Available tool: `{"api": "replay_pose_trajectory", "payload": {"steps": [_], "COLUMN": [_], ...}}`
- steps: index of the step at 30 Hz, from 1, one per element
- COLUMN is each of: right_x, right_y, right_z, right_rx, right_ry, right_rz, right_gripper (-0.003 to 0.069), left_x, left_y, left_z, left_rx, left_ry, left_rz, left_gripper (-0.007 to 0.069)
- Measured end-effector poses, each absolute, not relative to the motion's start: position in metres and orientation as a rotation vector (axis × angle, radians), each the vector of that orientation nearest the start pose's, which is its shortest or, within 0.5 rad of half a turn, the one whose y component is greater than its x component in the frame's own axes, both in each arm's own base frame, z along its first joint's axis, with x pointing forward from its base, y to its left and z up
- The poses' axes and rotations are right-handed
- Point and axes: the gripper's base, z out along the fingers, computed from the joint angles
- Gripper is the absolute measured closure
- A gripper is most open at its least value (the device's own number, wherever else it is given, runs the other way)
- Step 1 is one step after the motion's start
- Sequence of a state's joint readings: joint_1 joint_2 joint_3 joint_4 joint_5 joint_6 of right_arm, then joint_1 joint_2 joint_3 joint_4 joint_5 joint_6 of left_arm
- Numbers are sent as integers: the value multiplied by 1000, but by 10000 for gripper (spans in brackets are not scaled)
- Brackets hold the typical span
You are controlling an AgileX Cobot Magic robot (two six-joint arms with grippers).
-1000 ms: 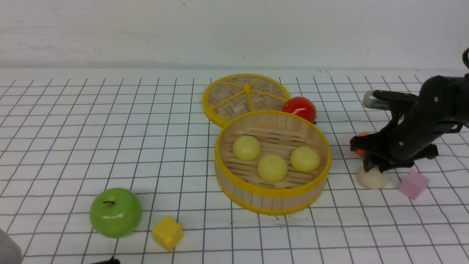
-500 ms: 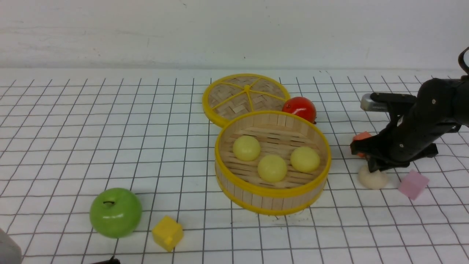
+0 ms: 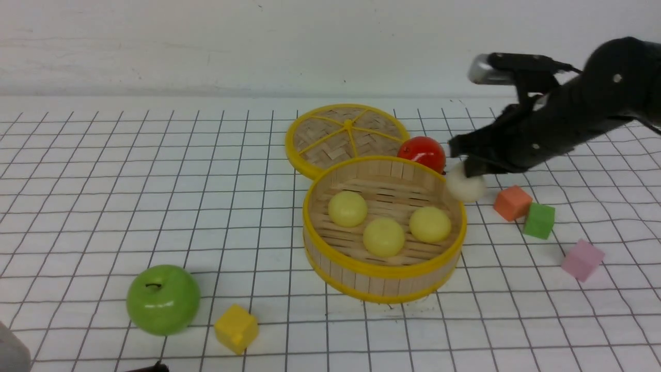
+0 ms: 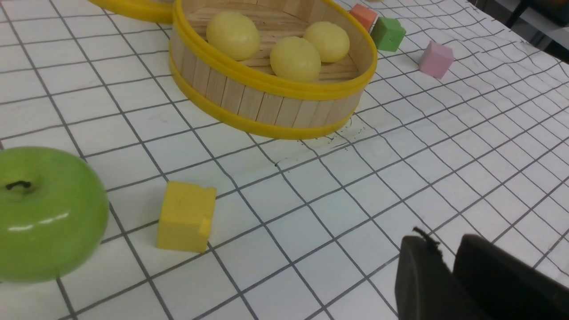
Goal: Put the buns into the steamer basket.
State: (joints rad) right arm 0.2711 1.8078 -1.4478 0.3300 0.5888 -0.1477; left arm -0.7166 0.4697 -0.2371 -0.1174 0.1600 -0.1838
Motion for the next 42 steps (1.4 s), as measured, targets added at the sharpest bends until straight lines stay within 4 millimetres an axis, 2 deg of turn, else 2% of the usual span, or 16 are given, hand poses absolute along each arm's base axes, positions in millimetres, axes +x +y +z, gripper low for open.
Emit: {"api": "replay_pose_trajectory", "payload": {"steps": [5,12,15,17,20,21,22,23,24,26,28,29,30,36,39,42], "right_x": [416,439,441,440,434,426,424,410,406,375,358,333,332,252,223,198], "right_y": [167,177,177,177,175,174,173,170,169,159,152,141,140,101,89,80], "right_z": [250,195,194,204,222,244,247,273,281,321,335,348,347,352,350,348], "right_rx": [-306,-284,-273,-272,-285,-301,-303,-328,-329,-345,-339,-323,-319,-249,-253,-260], "right_ry": [2363,2405,2393,2372,2362,2348,2346,2351,2341,2353,2366,2391,2397,2446,2473,2515], "right_rz": [452,426,427,431,446,461,463,483,487,491,469,440,436,316,294,285], "right_gripper": [638,545,466,340,253,204,200,180,180,209,242,309,317,588,667,679], "left_x": [77,77,77,77,77,77,77,77,77,77,77,77,77,77,77,77], "left_y": [-69,-69,-69,-69,-69,-69,-69,-69,-69,-69,-69,-69,-69,-69,-69,-69], "left_z": [243,243,243,243,243,243,243,243,243,243,243,243,243,243,243,243], "left_rx": [414,414,414,414,414,414,414,414,414,414,414,414,414,414,414,414], "left_ry": [1894,1894,1894,1894,1894,1894,1894,1894,1894,1894,1894,1894,1894,1894,1894,1894], "left_rz": [-708,-708,-708,-708,-708,-708,-708,-708,-708,-708,-708,-708,-708,-708,-708,-708], "left_gripper": [511,503,499,497,496,494,494,492,492,489,488,485,484,478,475,470]}}
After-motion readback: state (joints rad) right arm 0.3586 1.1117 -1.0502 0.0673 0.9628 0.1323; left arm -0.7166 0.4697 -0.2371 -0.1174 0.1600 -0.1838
